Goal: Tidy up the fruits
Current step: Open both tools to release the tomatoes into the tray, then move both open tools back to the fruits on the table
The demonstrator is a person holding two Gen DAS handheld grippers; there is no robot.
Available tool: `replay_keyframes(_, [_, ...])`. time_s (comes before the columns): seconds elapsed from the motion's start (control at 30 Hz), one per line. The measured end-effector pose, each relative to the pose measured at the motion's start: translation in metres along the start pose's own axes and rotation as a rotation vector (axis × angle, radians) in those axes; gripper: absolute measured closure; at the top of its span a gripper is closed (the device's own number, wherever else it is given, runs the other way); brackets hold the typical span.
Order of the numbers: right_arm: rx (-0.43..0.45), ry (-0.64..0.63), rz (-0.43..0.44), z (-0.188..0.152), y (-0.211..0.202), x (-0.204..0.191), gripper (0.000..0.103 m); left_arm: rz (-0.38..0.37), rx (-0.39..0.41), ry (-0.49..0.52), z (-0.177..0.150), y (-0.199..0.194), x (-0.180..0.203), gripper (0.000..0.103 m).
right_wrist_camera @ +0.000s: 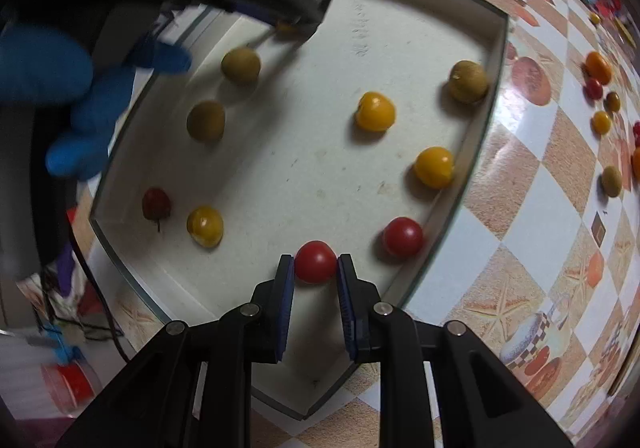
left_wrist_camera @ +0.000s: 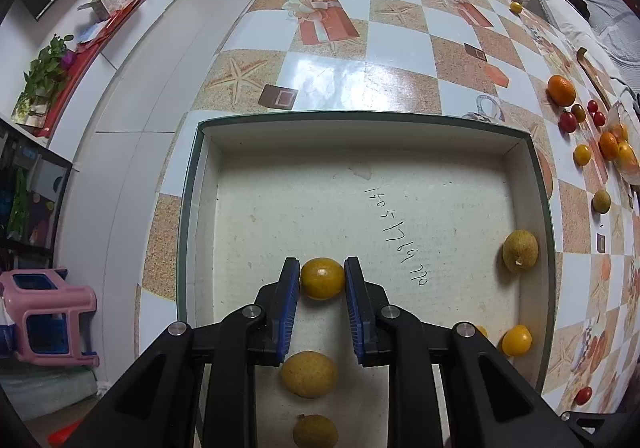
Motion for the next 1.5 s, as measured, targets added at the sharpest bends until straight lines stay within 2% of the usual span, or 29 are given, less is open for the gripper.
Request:
replay_keyframes(0.03, [0.008, -0.020, -0.010, -0.001, 0.000, -0.004, 0.075, 0.001, -0.001, 0.007, 0.000, 0.000, 0.000, 0.078])
replay_keyframes(0.07, [0.008, -0.049, -0.011, -0.002, 0.001, -0.008, 0.071, 0.006, -0.002, 0.013, 0.001, 0.001, 0.000, 0.073])
replay_keyframes(0.1, [0.007, -0.064, -0.006, -0.002, 0.001, -0.012, 0.059, 0.016, 0.000, 0.018, 0.001, 0.000, 0.000, 0.049])
replay_keyframes(0.13, [0.007, -0.081, -0.010, -0.003, 0.002, -0.016, 0.042, 0.022, 0.006, 0.018, 0.002, 0.000, 0.000, 0.037])
replay_keyframes(0.17, [0.004, -0.098, -0.021, -0.004, 0.003, -0.020, 0.039, 0.029, 0.028, 0.016, 0.003, -0.002, 0.001, 0.031])
replay_keyframes(0.27, [0.010, -0.112, -0.013, -0.007, 0.001, -0.025, 0.037, 0.025, 0.030, 0.022, 0.005, -0.006, 0.002, 0.031])
replay_keyframes(0.4, [0.045, -0.113, 0.031, -0.011, -0.016, -0.029, 0.019, 0.032, 0.033, 0.021, 0.007, -0.012, 0.002, 0.031])
replay_keyframes(0.53, [0.097, -0.108, 0.025, -0.014, -0.041, -0.023, 0.018, 0.029, 0.044, 0.030, 0.009, -0.024, 0.005, 0.031])
replay_keyframes(0.7, [0.136, -0.004, -0.018, -0.030, -0.070, 0.018, 0.018, 0.004, 0.068, 0.076, 0.010, -0.041, 0.025, 0.031])
replay_keyframes(0.9, [0.121, 0.191, -0.113, -0.079, -0.097, 0.094, 0.018, -0.070, 0.088, 0.142, 0.012, -0.060, 0.076, 0.031])
replay_keyframes(1.07, [0.109, 0.373, -0.170, -0.118, -0.103, 0.136, 0.018, -0.136, 0.084, 0.185, 0.010, -0.068, 0.125, 0.031])
replay_keyframes(1.17, [0.111, 0.438, -0.195, -0.137, -0.105, 0.151, 0.018, -0.172, 0.070, 0.204, 0.007, -0.067, 0.158, 0.031])
replay_keyframes(1.33, [0.107, 0.446, -0.184, -0.151, -0.098, 0.153, 0.019, -0.205, 0.035, 0.207, 0.004, -0.056, 0.197, 0.031])
replay_keyframes(1.37, [0.107, 0.439, -0.183, -0.151, -0.096, 0.151, 0.020, -0.205, 0.032, 0.214, 0.004, -0.053, 0.203, 0.031])
replay_keyframes(1.5, [0.108, 0.394, -0.178, -0.151, -0.080, 0.143, 0.038, -0.191, 0.024, 0.236, 0.005, -0.038, 0.222, 0.031])
Point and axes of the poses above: each gripper's, at about its wrist camera, not at the fingertips, and y roughly the way its jaws point, x to its right, z to its top, the point moved 1 cm from there along y, roughly the way its jaws point, and after that the axes turned 9 degrees about x, right-handed, at the moved point
